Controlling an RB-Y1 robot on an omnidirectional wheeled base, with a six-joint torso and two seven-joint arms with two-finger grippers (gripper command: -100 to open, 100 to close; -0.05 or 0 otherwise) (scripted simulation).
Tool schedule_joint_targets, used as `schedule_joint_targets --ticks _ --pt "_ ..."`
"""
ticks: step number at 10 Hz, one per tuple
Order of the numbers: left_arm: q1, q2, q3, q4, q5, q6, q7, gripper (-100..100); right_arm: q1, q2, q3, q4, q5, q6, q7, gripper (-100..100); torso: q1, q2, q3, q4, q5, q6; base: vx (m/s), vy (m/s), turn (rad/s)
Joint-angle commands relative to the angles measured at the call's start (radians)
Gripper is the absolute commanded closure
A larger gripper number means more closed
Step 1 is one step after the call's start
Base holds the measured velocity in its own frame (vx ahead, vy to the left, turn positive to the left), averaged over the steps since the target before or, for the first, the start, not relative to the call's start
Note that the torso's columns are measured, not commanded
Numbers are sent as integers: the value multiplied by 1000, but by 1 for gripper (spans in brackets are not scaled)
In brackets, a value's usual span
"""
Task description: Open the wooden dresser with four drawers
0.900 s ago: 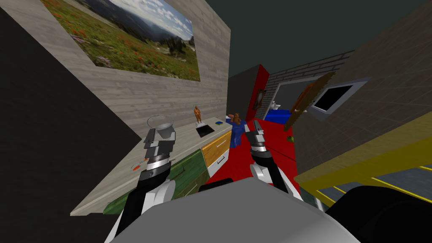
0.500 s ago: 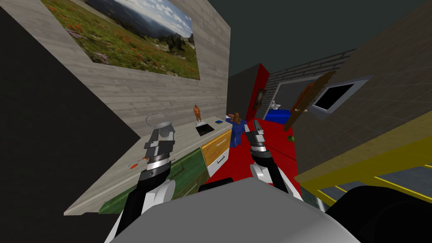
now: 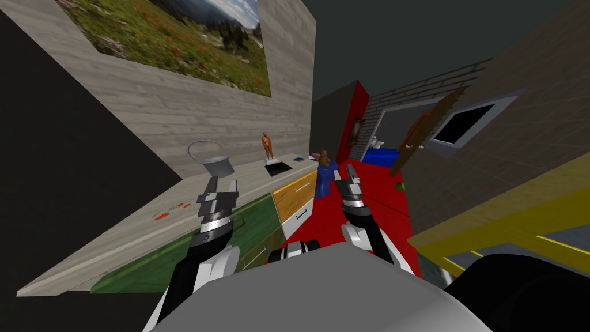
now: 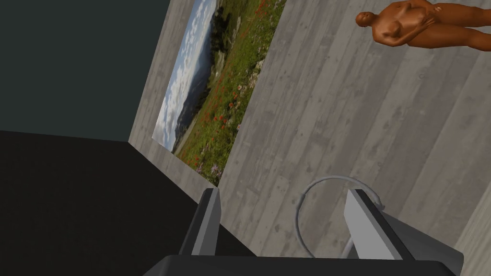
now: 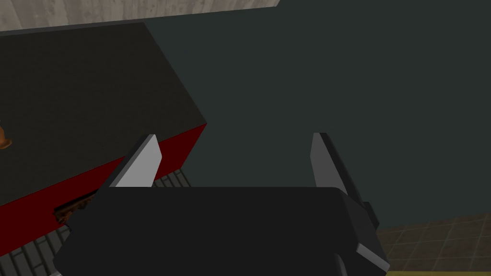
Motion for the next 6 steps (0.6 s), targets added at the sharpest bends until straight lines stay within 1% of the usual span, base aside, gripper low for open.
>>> schedule_joint_targets --ticks 1,2,3,4,5,6 --pt "-1 32 4 16 2 2 0 -100 0 0 0 0 0 0 0 0 0 74 -148 74 0 0 19 -53 50" --pt "-3 55 10 38 6 5 0 -100 0 0 0 0 0 0 0 0 -3 107 -217 107 -1 0 32 -146 59" --pt "-5 71 16 64 10 8 -1 -100 0 0 0 0 0 0 0 0 -7 115 -237 116 -2 0 48 -224 105" --pt "-6 78 20 78 12 10 -1 -100 0 0 0 0 0 0 0 0 -8 117 -242 119 -2 0 39 -232 64" --pt "-9 88 28 107 16 14 -1 -100 0 1 0 0 0 0 0 0 -4 119 -242 120 -1 0 47 -202 77" --pt "-10 91 32 122 19 16 -1 -100 0 0 0 0 0 0 0 0 1 120 -242 120 0 0 53 -170 67"
